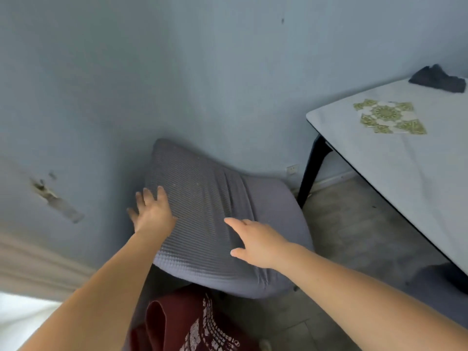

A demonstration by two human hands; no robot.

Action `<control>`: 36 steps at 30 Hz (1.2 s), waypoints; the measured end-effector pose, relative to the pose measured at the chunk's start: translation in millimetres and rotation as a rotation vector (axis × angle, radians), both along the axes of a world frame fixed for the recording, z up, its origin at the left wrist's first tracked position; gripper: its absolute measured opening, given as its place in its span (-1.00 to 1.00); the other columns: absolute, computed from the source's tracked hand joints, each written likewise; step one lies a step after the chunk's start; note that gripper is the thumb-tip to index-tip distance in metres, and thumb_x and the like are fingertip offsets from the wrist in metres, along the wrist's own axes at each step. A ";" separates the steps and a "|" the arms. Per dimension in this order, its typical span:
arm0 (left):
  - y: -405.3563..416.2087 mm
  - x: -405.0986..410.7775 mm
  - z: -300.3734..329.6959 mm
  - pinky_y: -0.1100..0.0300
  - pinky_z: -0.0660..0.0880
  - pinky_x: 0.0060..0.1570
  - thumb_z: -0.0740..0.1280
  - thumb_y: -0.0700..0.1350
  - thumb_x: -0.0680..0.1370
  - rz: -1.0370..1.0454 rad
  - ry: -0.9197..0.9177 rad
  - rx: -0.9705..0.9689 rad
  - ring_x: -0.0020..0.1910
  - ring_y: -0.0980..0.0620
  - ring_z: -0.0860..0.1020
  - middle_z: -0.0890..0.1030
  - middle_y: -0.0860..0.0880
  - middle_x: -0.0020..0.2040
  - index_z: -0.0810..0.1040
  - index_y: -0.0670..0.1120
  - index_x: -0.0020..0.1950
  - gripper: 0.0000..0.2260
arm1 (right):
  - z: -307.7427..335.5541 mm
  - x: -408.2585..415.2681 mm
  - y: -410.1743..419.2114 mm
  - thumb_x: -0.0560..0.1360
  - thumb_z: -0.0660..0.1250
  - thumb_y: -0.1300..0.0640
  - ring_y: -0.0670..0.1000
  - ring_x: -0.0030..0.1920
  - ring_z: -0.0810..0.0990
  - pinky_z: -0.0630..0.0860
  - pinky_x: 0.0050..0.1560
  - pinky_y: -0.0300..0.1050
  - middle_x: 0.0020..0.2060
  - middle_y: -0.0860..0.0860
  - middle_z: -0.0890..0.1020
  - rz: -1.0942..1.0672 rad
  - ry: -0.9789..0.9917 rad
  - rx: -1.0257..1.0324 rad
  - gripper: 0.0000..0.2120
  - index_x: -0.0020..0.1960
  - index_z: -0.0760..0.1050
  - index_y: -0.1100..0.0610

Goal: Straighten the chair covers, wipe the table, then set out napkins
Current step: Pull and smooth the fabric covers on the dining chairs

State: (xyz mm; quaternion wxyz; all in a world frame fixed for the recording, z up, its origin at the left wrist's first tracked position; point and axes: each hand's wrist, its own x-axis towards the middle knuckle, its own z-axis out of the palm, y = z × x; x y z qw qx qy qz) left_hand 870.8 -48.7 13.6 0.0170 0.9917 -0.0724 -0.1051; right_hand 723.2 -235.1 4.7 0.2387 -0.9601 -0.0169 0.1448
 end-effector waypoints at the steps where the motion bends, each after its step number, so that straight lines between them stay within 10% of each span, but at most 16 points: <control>1: 7.4 4.3 -2.6 -0.19 0.08 0.42 0.35 -0.01 0.52 0.060 0.045 -0.099 0.50 -0.24 -0.04 -0.05 -0.28 0.52 -0.18 -0.13 0.53 -0.17 | -0.9 10.3 9.6 0.56 0.25 -0.02 0.13 0.32 0.37 0.33 0.31 0.07 0.41 0.10 0.32 0.019 0.004 0.002 -0.32 0.53 -0.06 -0.02; 4: 23.8 18.7 -13.0 -0.01 0.30 0.30 0.40 -0.05 0.49 0.259 0.187 -0.435 0.38 -0.22 0.29 0.19 -0.30 0.46 -0.15 -0.23 0.52 -0.14 | -7.3 39.7 37.9 0.56 0.24 -0.02 0.14 0.32 0.38 0.33 0.29 0.08 0.41 0.10 0.32 0.072 0.038 -0.009 -0.32 0.53 -0.07 -0.01; 7: 33.4 30.0 -22.4 0.08 0.45 0.09 0.39 -0.07 0.49 0.302 0.227 -0.543 0.16 -0.15 0.49 0.46 -0.23 0.30 0.28 -0.27 0.38 -0.44 | -13.3 54.8 54.2 0.55 0.25 -0.04 0.14 0.34 0.36 0.30 0.33 0.09 0.41 0.11 0.32 0.096 0.071 -0.011 -0.31 0.53 -0.07 -0.01; 11: 36.0 43.5 -27.9 0.06 0.56 -0.09 0.41 -0.12 0.44 0.315 0.287 -0.581 -0.16 -0.07 0.55 0.59 -0.10 -0.08 0.52 -0.11 -0.11 -0.89 | -17.8 64.9 66.5 0.55 0.25 -0.05 0.14 0.34 0.36 0.29 0.33 0.11 0.41 0.10 0.32 0.100 0.099 -0.044 -0.30 0.53 -0.07 0.00; 14: 30.3 47.4 -24.7 0.22 0.39 -0.44 0.35 -0.16 0.42 0.325 0.258 -0.496 -0.36 -0.02 0.49 0.55 -0.08 -0.30 0.46 -0.11 -0.30 -0.87 | -17.8 68.8 68.3 0.54 0.26 -0.07 0.13 0.35 0.35 0.31 0.31 0.10 0.42 0.10 0.30 0.068 0.128 -0.026 -0.28 0.53 -0.08 0.00; 25: -34.9 8.0 6.1 0.02 0.56 0.00 0.45 0.01 0.36 0.241 0.317 -0.645 -0.05 -0.12 0.58 0.60 -0.13 -0.02 0.50 -0.19 0.06 -0.62 | 5.6 56.5 54.6 0.25 0.44 -0.32 0.04 0.35 0.36 0.37 0.30 -0.02 0.41 0.02 0.31 -0.123 0.127 0.229 0.07 0.53 -0.08 0.00; 36: -166.2 -64.4 55.3 0.04 0.62 -0.18 0.36 0.07 0.49 -0.021 0.337 -0.865 -0.23 -0.05 0.61 0.60 -0.10 -0.16 0.49 -0.18 -0.04 -0.69 | 43.6 -12.2 -50.7 0.43 0.34 0.03 0.12 0.07 0.46 0.34 -0.19 -0.08 0.05 0.08 0.44 -0.593 -0.227 0.006 -0.64 0.13 0.31 0.14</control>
